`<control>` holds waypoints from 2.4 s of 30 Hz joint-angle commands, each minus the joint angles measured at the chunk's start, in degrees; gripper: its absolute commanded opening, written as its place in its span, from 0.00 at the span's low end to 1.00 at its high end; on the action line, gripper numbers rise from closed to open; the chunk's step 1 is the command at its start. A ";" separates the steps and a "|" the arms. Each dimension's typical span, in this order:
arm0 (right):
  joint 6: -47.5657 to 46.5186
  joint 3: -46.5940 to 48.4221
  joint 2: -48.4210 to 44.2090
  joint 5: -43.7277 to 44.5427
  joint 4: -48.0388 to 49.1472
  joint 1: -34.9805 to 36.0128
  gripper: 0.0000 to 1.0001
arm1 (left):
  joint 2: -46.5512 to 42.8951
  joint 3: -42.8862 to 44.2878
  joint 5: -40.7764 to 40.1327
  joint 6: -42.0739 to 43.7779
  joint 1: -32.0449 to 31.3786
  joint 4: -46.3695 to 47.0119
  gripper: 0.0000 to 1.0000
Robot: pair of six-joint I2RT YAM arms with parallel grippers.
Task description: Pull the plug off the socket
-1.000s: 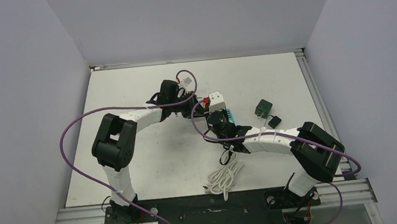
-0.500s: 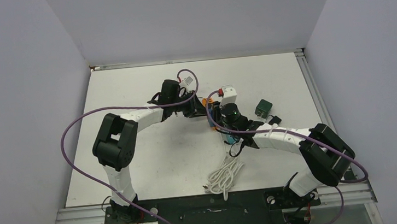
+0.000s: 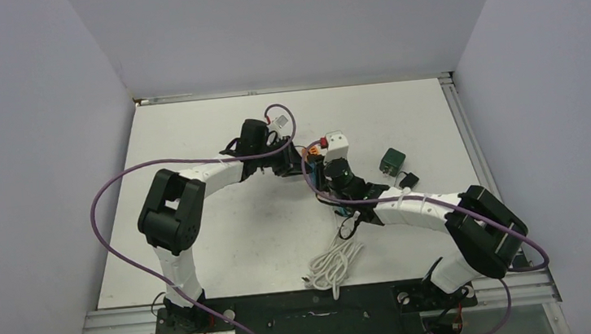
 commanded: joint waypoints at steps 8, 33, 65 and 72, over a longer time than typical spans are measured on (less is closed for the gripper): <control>-7.23 3.69 1.36 13.63 1.86 7.33 0.05 | 4.57 -2.39 -5.97 4.14 -0.82 -10.66 0.18; 2.21 -1.05 -3.68 -2.78 4.14 -3.71 0.05 | 4.52 -1.83 -4.57 4.13 -0.55 -10.49 0.25; 6.08 -3.35 -5.26 -10.30 9.14 -3.41 0.05 | 1.83 -12.85 9.34 -13.70 2.72 24.60 0.78; 5.90 -3.02 -4.56 -11.01 9.50 -2.79 0.05 | 3.04 -13.08 9.62 -14.69 2.52 25.30 0.78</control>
